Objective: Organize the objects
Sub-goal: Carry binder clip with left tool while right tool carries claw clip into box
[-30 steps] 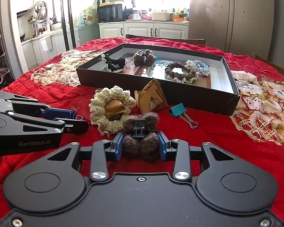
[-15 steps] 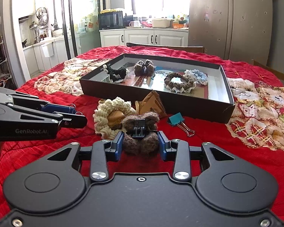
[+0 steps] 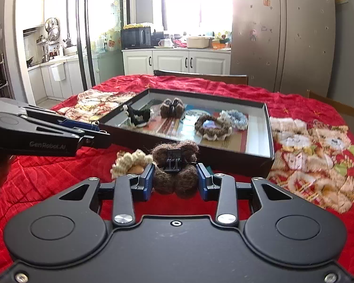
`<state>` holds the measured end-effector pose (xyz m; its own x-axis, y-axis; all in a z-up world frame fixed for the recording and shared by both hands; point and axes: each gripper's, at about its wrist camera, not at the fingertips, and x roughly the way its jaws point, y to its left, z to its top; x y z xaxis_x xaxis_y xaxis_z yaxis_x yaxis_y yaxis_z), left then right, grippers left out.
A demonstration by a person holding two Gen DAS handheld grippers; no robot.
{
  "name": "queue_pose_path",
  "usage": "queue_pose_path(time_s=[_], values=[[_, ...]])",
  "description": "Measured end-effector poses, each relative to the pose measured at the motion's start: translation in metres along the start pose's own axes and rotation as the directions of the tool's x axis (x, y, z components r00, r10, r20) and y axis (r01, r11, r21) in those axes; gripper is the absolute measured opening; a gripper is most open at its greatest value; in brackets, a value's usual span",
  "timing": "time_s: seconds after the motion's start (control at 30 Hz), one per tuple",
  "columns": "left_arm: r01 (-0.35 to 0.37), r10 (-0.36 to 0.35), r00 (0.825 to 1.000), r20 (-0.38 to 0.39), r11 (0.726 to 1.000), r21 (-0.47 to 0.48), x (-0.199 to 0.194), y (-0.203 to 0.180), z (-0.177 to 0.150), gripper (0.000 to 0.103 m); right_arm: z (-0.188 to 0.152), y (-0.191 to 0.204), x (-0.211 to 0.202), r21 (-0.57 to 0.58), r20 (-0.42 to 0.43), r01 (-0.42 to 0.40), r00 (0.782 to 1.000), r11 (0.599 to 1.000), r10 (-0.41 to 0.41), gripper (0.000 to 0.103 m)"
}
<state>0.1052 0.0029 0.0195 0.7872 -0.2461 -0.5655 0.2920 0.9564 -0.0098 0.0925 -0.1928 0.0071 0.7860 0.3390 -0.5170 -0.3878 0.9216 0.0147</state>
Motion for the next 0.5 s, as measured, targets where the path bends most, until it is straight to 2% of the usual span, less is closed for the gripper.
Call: queue_pose_path(time_s=[0.5], values=[[-0.015,0.015,0.999,0.042,1.0,0.016,0.022,0.001,0.049,0.029,0.057,-0.018,-0.005,-0.047,0.081,0.046,0.996,0.998,-0.042,0.035]])
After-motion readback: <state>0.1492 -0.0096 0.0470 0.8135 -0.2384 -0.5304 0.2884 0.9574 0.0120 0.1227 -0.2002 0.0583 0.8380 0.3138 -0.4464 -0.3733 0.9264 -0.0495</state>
